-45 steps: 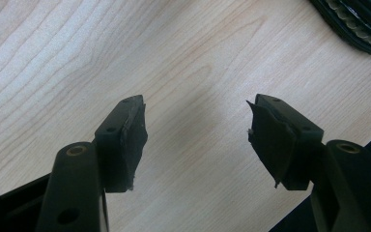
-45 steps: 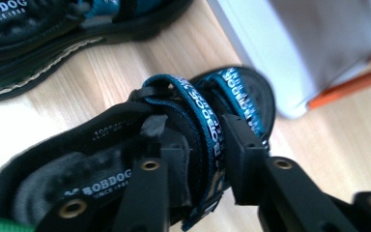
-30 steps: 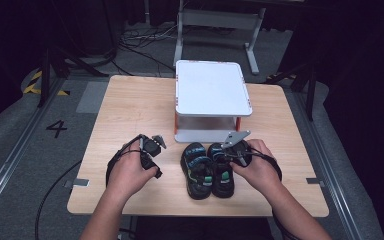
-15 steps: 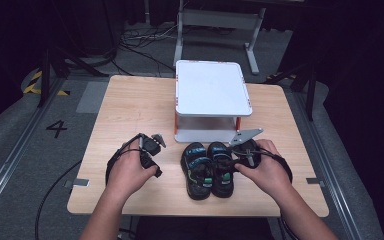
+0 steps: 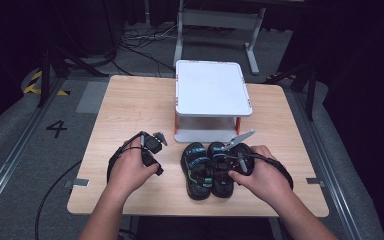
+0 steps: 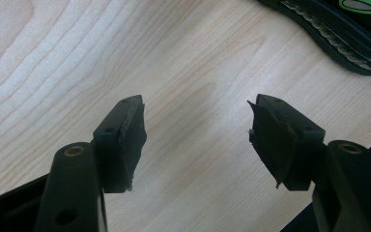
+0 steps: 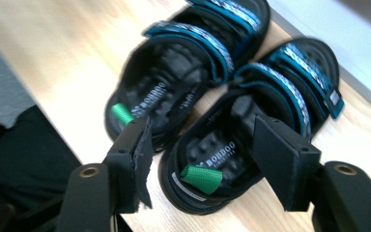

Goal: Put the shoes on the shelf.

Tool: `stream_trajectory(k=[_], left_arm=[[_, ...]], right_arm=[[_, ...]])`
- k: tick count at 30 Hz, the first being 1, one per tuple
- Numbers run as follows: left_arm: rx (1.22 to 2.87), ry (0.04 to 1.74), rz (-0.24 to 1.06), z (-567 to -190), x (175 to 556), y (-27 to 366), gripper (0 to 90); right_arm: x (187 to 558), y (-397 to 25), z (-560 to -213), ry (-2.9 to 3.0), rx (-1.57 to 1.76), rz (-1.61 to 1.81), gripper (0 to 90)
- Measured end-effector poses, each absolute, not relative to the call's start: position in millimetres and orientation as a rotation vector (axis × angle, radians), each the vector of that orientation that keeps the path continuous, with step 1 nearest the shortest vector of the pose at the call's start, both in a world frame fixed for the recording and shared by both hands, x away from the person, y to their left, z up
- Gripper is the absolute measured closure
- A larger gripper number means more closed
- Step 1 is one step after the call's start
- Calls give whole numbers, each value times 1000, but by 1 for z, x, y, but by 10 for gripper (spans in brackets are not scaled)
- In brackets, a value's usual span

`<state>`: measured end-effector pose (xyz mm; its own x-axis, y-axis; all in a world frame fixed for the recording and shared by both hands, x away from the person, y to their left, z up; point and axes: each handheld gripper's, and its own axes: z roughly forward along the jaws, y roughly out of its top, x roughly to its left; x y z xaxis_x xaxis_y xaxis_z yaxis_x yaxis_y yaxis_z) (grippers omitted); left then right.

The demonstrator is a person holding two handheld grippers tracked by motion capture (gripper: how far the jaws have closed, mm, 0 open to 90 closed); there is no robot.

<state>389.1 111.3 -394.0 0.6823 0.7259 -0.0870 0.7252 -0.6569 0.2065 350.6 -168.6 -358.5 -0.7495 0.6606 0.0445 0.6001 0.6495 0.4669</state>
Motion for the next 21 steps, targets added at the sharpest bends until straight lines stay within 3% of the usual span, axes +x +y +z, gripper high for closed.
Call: stream_trajectory(k=[13,21], left_arm=[[2669,1180,6,-395,385,118,373],[2677,1171,-3,-397,387,114,372]], right_arm=[[370,-144,-379,2762,1371,544,409],[378,-141,-388,2746,1458,523,470]])
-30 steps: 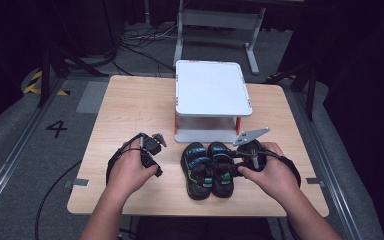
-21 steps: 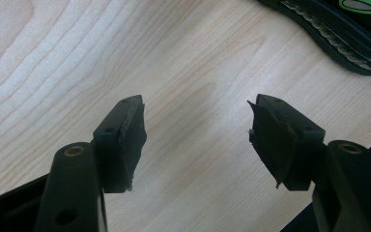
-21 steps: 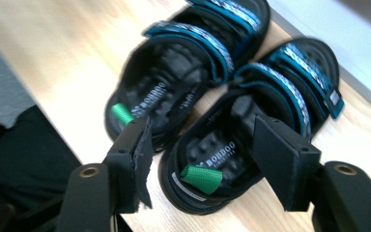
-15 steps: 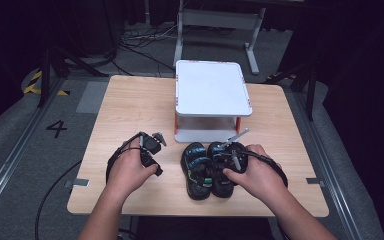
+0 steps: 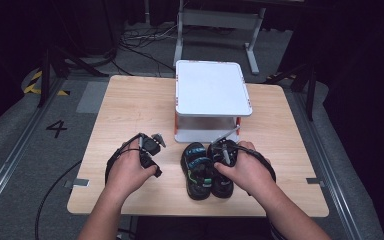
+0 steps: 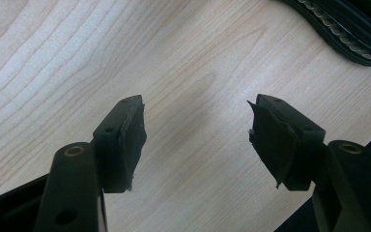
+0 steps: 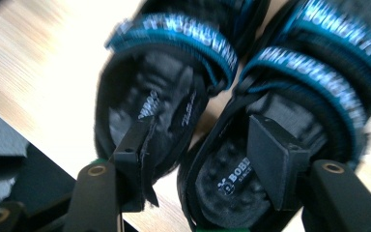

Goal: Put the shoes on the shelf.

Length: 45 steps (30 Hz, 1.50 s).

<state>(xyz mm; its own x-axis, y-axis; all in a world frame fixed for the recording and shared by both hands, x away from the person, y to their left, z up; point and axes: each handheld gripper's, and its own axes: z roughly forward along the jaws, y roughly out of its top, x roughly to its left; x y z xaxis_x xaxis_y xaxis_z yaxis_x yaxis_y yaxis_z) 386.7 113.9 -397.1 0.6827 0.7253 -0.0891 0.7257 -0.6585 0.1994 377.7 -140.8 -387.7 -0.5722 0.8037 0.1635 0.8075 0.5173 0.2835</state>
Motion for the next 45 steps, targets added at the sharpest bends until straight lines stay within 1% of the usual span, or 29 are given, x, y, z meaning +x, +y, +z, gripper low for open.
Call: stream_trajectory(k=[1,2,7,10,12,15,20,27,28,35,39,40,41,45], left_arm=[[2680,1166,-3,-397,387,114,371],[2678,1164,-6,-397,387,114,372],[2672,1162,-4,-396,388,114,375],[2677,1161,-4,-397,388,113,376],[2681,1159,-1,-397,388,113,381],[2670,1162,0,-396,388,114,381],[2663,1167,0,-394,386,115,389],[2652,1165,17,-392,383,120,395],[2648,1172,18,-392,381,122,394],[2622,1269,31,-393,371,137,398],[2603,1301,27,-394,365,146,397],[2604,1310,33,-394,363,150,395],[2604,1310,33,-394,363,150,394],[2595,1329,29,-394,360,154,394]], right_arm=[[379,-140,-391,-2726,-1440,-503,528],[380,-139,-394,-2741,-1412,-479,568],[383,-133,-405,-2803,-1337,-403,662],[383,-134,-406,-2814,-1330,-392,764],[384,-133,-406,-2795,-1354,-382,788],[384,-132,-406,-2784,-1382,-378,802],[379,-139,-405,-2775,-1417,-472,825],[385,-148,-390,-2748,-1451,-606,829],[391,-153,-381,-2735,-1478,-665,829],[415,-160,-363,-2746,-1554,-780,828],[429,-162,-362,-2720,-1595,-823,828],[438,-160,-364,-2721,-1628,-827,827],[438,-160,-364,-2721,-1628,-827,827],[458,-155,-370,-2743,-1709,-776,826]])
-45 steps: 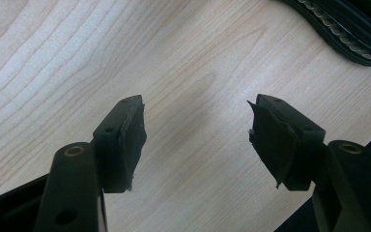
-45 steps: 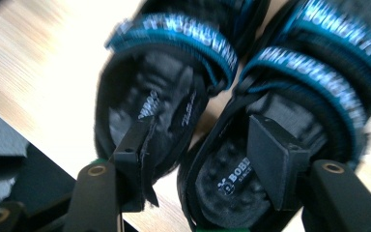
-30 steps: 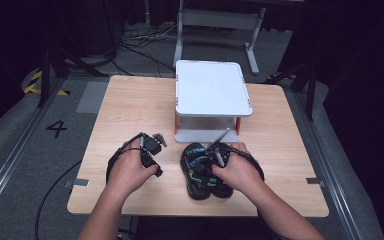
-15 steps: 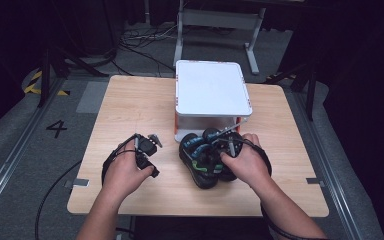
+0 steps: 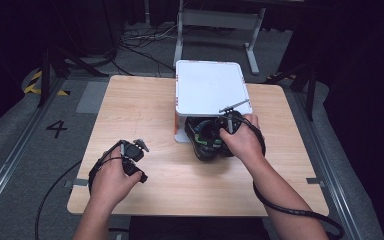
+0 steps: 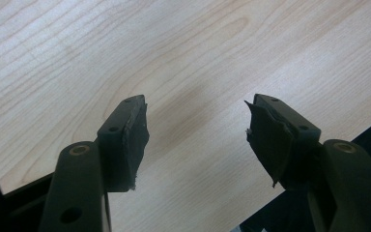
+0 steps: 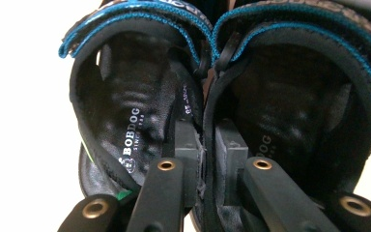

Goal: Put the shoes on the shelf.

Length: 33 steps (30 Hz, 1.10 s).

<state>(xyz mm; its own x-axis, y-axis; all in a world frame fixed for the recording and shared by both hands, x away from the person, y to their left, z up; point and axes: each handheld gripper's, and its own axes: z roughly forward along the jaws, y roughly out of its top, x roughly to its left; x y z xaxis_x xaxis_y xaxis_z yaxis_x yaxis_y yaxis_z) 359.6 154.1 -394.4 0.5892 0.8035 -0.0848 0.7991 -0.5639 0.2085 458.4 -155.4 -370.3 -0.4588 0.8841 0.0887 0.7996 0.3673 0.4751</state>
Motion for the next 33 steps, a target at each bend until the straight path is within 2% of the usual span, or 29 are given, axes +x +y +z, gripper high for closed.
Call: stream_trajectory(k=[12,24,25,26,28,29,33], left_arm=[[2586,1320,23,-392,363,154,395],[2598,1271,22,-390,372,143,395],[2607,1264,20,-389,373,142,395],[2604,1261,14,-390,374,142,395],[2607,1264,23,-390,376,141,394],[2609,1261,26,-390,377,140,394],[2620,1233,24,-389,382,130,389]], right_arm=[[483,-136,-388,2277,1585,773,825],[484,-128,-399,2136,1549,796,801],[484,-131,-401,2098,1476,899,737],[484,-131,-401,2098,1476,899,621],[484,-133,-401,2079,1414,936,539],[482,-136,-399,2097,1398,951,467],[471,-147,-393,2120,1346,1021,412]])
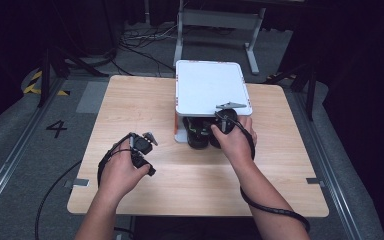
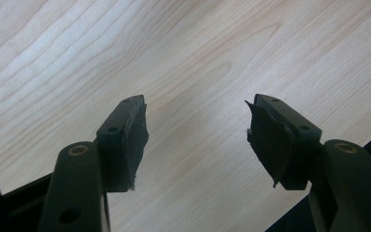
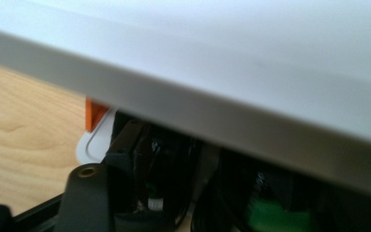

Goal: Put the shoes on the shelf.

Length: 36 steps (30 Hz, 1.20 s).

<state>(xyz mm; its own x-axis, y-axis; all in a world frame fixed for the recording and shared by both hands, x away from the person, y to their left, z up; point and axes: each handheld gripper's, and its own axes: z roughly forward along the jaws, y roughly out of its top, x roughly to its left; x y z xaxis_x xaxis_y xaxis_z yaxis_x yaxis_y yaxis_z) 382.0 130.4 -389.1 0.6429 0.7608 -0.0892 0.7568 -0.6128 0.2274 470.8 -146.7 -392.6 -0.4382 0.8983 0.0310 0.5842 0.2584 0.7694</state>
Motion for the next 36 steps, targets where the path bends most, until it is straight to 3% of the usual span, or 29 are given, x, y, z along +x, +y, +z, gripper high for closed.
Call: stream_trajectory(k=[6,11,13,17,23,33,36], left_arm=[[2607,1198,36,-387,389,121,366],[2604,1150,50,-382,394,110,358],[2596,1130,55,-381,395,105,351],[2546,1070,101,-376,393,95,294],[2545,1000,96,-375,390,84,302],[2400,1042,183,-395,395,67,382],[2338,1077,260,-405,395,56,395]], right_arm=[[449,-162,-368,2141,1276,1032,407],[432,-182,-346,2248,1250,1022,333],[423,-192,-344,2292,1243,1013,341],[406,-217,-343,2339,1199,959,263],[395,-246,-349,2415,1171,916,217],[387,-259,-385,2368,1136,944,341],[388,-258,-396,2379,1135,988,415]])
